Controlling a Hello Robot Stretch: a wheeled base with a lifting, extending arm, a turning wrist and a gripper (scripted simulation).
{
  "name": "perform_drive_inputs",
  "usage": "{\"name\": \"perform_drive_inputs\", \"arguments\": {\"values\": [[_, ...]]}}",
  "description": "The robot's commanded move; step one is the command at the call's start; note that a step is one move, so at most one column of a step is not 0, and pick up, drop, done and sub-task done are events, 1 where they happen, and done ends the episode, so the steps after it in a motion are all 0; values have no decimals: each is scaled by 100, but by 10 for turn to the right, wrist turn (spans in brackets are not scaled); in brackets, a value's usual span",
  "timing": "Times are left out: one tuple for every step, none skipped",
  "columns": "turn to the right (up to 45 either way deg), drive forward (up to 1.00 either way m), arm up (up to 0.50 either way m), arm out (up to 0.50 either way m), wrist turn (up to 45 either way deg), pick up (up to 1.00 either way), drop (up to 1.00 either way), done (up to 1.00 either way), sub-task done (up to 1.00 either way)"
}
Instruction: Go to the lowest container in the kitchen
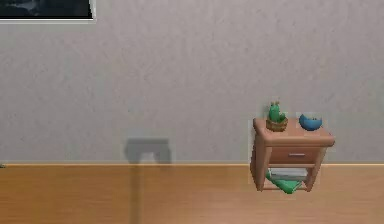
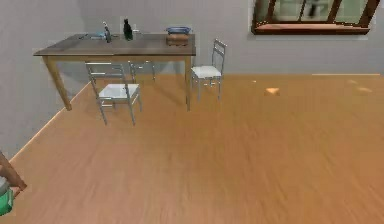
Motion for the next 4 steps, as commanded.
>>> {"name": "perform_drive_inputs", "arguments": {"values": [[450, 0, 0, 0, 0, 0, 0, 0, 0], [450, 0, 0, 0, 0, 0, 0, 0, 0], [450, 0, 0, 0, 0, 0, 0, 0, 0], [30, 0, 0, 0, 0, 0, 0, 0, 0]]}}
